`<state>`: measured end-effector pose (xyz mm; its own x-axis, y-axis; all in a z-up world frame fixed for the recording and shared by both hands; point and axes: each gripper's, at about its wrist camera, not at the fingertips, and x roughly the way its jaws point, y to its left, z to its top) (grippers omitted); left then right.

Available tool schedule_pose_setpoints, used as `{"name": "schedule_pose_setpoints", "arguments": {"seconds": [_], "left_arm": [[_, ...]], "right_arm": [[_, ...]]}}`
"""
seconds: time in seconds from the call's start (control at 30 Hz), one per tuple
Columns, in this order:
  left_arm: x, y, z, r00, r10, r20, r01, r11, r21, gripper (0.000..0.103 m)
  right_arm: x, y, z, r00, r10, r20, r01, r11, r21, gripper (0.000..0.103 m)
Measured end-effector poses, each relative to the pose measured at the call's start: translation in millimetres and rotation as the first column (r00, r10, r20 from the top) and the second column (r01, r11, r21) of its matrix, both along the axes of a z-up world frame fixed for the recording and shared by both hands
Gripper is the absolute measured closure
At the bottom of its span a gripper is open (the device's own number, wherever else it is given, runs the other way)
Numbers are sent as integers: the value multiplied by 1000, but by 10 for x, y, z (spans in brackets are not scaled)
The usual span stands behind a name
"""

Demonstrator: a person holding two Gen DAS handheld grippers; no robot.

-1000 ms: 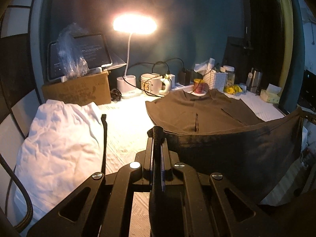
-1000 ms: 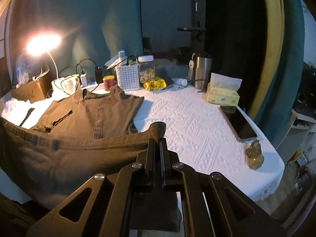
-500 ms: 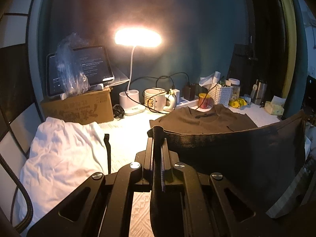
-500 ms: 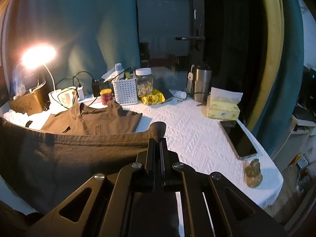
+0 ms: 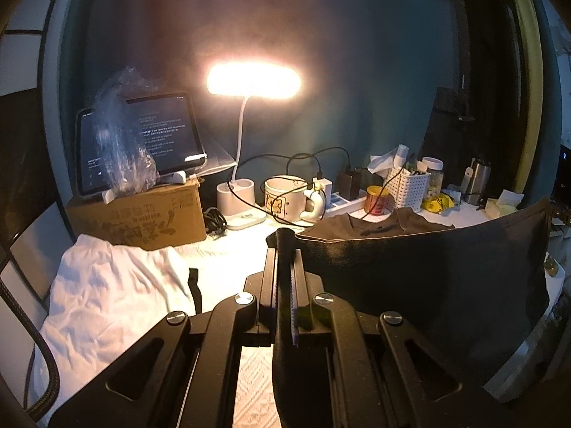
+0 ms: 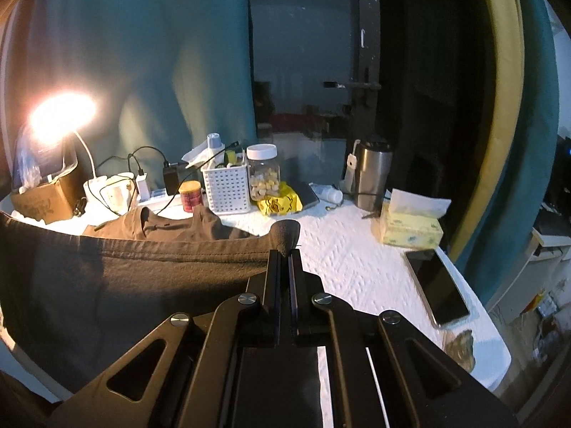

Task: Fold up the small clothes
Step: 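Lift the hem with both grippers and fold it toward the collar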

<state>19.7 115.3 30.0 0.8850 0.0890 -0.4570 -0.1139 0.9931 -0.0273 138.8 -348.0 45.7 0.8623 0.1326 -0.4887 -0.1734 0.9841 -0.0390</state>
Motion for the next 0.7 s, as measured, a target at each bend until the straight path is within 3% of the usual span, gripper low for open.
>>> {"name": "schedule_pose_setpoints", "arguments": {"seconds": [0.7], "left_arm": [[775, 258, 119, 999, 14, 29, -14, 1000, 26, 99]], "right_arm": [[822, 252, 170, 999, 15, 38, -15, 1000, -14, 98]]}}
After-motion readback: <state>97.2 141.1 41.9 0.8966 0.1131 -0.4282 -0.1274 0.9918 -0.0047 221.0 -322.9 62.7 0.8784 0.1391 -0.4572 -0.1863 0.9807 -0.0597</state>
